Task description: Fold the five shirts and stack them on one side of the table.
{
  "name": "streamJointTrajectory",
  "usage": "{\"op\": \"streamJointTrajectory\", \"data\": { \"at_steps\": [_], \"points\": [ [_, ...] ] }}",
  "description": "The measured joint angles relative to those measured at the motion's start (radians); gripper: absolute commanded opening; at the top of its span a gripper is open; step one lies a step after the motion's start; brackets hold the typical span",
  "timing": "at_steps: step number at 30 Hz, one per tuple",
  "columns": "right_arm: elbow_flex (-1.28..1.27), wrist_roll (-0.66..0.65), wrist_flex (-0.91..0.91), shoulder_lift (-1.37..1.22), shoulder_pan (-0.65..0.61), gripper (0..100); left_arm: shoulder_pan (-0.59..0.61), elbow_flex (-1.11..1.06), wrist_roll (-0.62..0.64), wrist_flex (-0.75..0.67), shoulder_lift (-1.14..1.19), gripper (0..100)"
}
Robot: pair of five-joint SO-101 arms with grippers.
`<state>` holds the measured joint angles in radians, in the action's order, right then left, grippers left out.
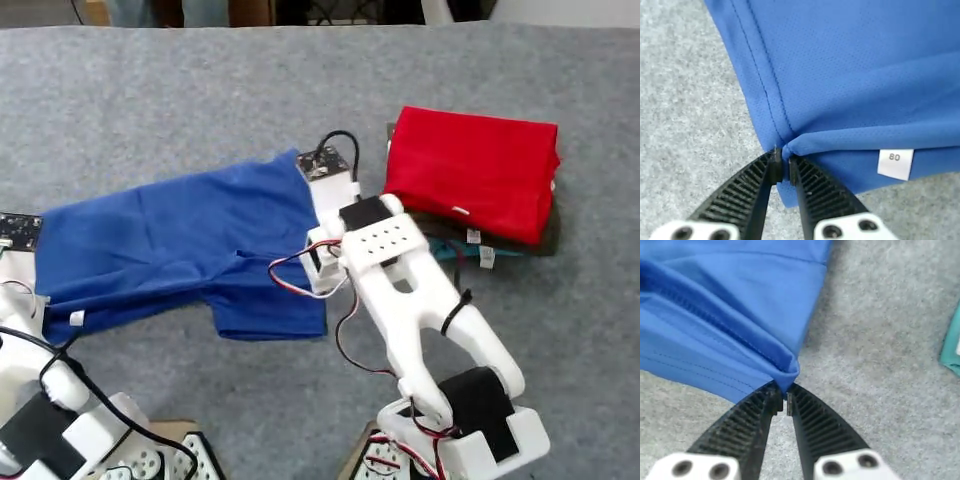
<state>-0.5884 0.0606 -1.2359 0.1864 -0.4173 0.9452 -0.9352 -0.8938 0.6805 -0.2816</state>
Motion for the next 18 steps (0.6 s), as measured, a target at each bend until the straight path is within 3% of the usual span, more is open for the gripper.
{"op": "streamJointTrajectory", "data": {
  "at_steps": [4, 7, 10, 11, 13, 18],
  "points": [
    [0.006, 0.005, -0.055, 0.000, -0.009, 19.1, 0.037, 0.038, -0.011, 0.080, 0.000, 15],
    [0.046, 0.009, -0.110, 0.002, -0.009, 21.5, 0.060, 0.104, -0.012, 0.153, 0.000, 14],
    [0.095, -0.015, -0.127, 0.002, -0.009, 8.6, 0.075, 0.186, -0.012, 0.216, -0.002, 2],
    [0.118, -0.015, -0.126, 0.002, -0.009, 0.9, 0.078, 0.219, -0.012, 0.245, -0.002, 4],
    [0.170, -0.015, -0.100, -0.011, -0.011, 4.7, 0.080, 0.302, 0.017, 0.313, -0.002, 3],
    [0.316, 0.021, -0.014, -0.158, -0.063, 1.5, -0.006, 0.480, 0.207, 0.411, -0.002, 3]
  ]
}}
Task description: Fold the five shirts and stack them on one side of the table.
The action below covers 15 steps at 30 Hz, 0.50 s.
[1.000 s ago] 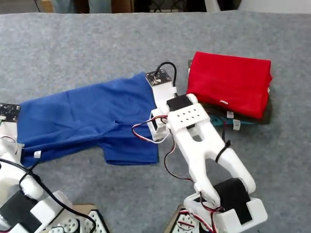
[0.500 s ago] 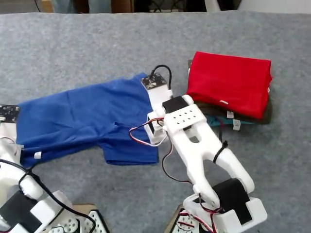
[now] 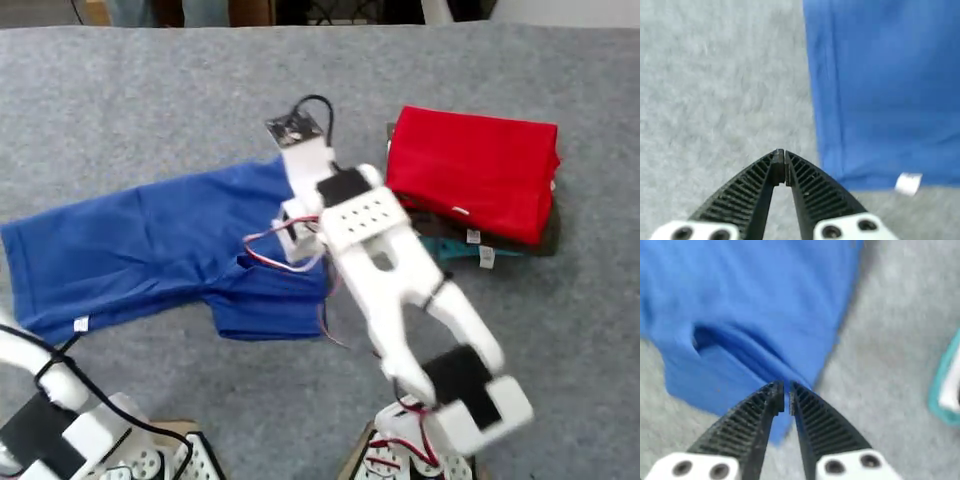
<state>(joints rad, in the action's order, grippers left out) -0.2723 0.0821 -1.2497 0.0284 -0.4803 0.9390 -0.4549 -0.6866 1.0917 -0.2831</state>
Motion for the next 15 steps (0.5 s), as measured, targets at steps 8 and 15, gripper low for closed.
{"op": "streamJointTrajectory", "data": {
  "at_steps": [8, 15],
  "points": [
    [0.273, 0.052, 0.077, -0.348, -0.097, 1.4, -0.249, 0.054, 0.175, -0.049, 0.084, 3],
    [0.388, 0.063, -0.052, -0.493, -0.192, 1.3, -0.262, 0.178, 0.204, 0.046, 0.302, 3]
  ]
}}
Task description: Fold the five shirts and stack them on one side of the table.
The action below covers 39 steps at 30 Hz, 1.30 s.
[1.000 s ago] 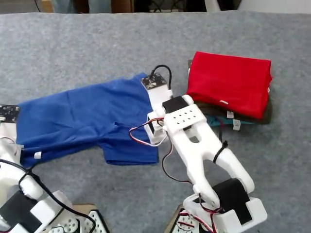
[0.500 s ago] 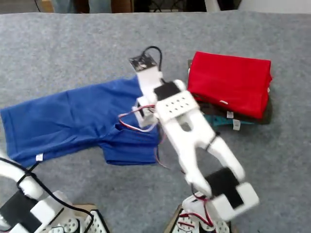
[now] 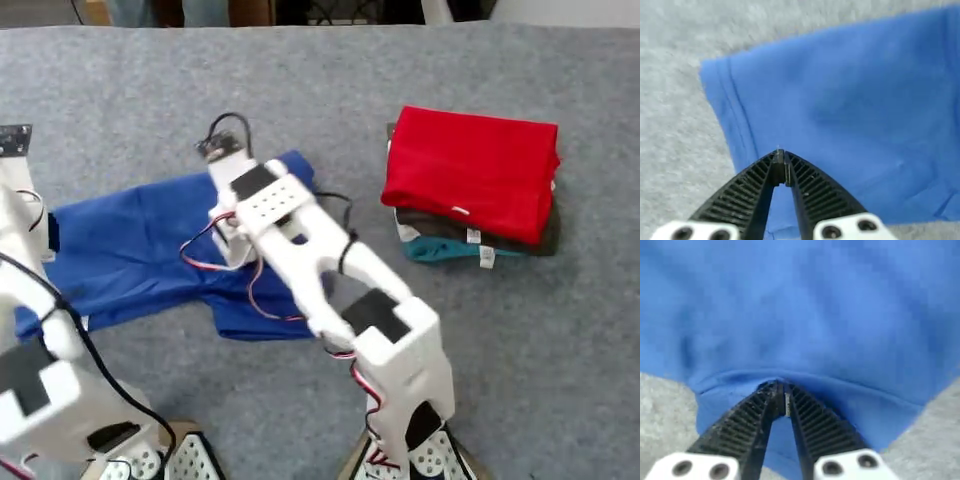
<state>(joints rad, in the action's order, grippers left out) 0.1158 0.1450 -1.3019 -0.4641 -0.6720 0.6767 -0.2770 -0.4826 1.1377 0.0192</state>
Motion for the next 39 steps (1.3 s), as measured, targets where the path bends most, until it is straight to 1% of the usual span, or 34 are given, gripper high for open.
{"op": "streamJointTrajectory", "data": {
  "at_steps": [3, 8, 11, 14, 18, 24, 26, 29, 33, 36, 39],
  "points": [
    [0.006, 0.000, -0.040, 0.000, -0.035, 1.3, 0.031, 0.043, 0.003, 0.032, 0.044, 3],
    [0.002, 0.000, -0.117, 0.002, -0.110, 1.3, 0.089, 0.069, 0.006, 0.040, 0.051, 3],
    [-0.054, 0.000, -0.133, 0.054, -0.137, 1.3, 0.104, 0.069, 0.008, 0.040, 0.051, 3],
    [-0.144, 0.000, -0.132, 0.152, -0.138, 1.3, 0.104, 0.069, 0.008, 0.040, 0.051, 3],
    [-0.308, -0.043, -0.126, 0.285, -0.137, 1.3, 0.104, 0.069, 0.006, 0.040, 0.051, 3],
    [-0.611, -0.091, 0.011, 0.399, -0.186, 1.3, 0.104, 0.069, 0.006, 0.040, 0.051, 3],
    [-0.647, -0.097, 0.028, 0.431, -0.195, 1.3, 0.104, 0.069, 0.006, 0.040, 0.051, 3],
    [-0.615, -0.097, 0.035, 0.489, -0.135, 1.4, 0.104, 0.069, 0.006, 0.040, 0.051, 3],
    [-0.454, -0.097, 0.103, 0.489, 0.005, 1.4, 0.104, 0.069, 0.006, 0.040, 0.051, 3],
    [-0.377, -0.095, 0.204, 0.408, 0.068, 1.4, 0.104, 0.069, 0.006, 0.040, 0.051, 3],
    [-0.339, -0.094, 0.252, 0.298, 0.078, 1.4, 0.104, 0.069, 0.006, 0.040, 0.051, 3]
  ]
}}
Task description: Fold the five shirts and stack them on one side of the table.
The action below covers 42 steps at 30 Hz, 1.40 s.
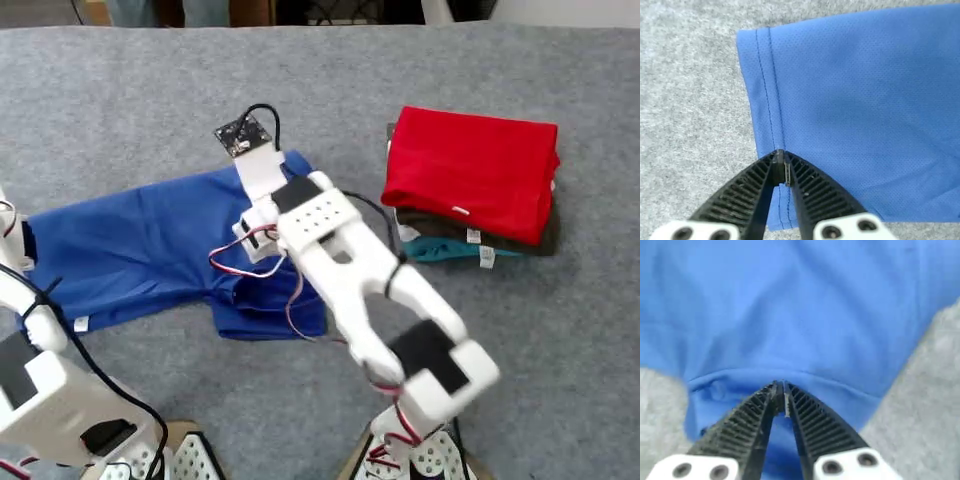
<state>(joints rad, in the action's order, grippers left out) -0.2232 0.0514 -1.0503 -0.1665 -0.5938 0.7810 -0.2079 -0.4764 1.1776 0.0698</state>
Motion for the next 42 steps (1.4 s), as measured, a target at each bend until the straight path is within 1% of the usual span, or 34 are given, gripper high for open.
{"op": "streamJointTrajectory", "data": {
  "at_steps": [6, 13, 17, 20, 25, 28, 32, 34, 39, 42],
  "points": [
    [0.049, -0.002, 0.011, -0.175, 0.000, 1.4, 0.000, 0.000, 0.000, 0.000, 0.000, 3],
    [0.054, -0.002, -0.124, -0.178, 0.000, 1.4, 0.000, 0.000, 0.002, 0.000, 0.011, 3],
    [0.048, -0.002, -0.192, -0.140, 0.000, 1.4, 0.000, 0.000, 0.002, 0.000, 0.009, 3],
    [-0.005, -0.002, -0.204, -0.078, -0.012, 1.4, 0.000, 0.000, 0.000, 0.000, 0.009, 3],
    [-0.100, -0.002, -0.206, 0.052, -0.075, 1.4, 0.000, 0.000, 0.002, 0.000, 0.009, 3],
    [-0.183, -0.002, -0.170, 0.094, -0.118, 1.4, 0.000, 0.000, 0.002, 0.000, 0.009, 3],
    [-0.356, -0.002, 0.021, 0.095, -0.130, 1.4, 0.000, 0.000, 0.002, 0.000, 0.009, 3],
    [-0.408, -0.002, 0.077, 0.095, -0.152, 1.4, 0.000, 0.000, 0.002, 0.000, 0.009, 3],
    [-0.417, 0.000, 0.063, 0.112, -0.170, 1.4, 0.000, 0.000, 0.002, 0.000, 0.009, 3],
    [-0.414, 0.000, 0.018, 0.146, -0.170, 1.4, 0.000, 0.000, 0.002, 0.000, 0.009, 3]
  ]
}}
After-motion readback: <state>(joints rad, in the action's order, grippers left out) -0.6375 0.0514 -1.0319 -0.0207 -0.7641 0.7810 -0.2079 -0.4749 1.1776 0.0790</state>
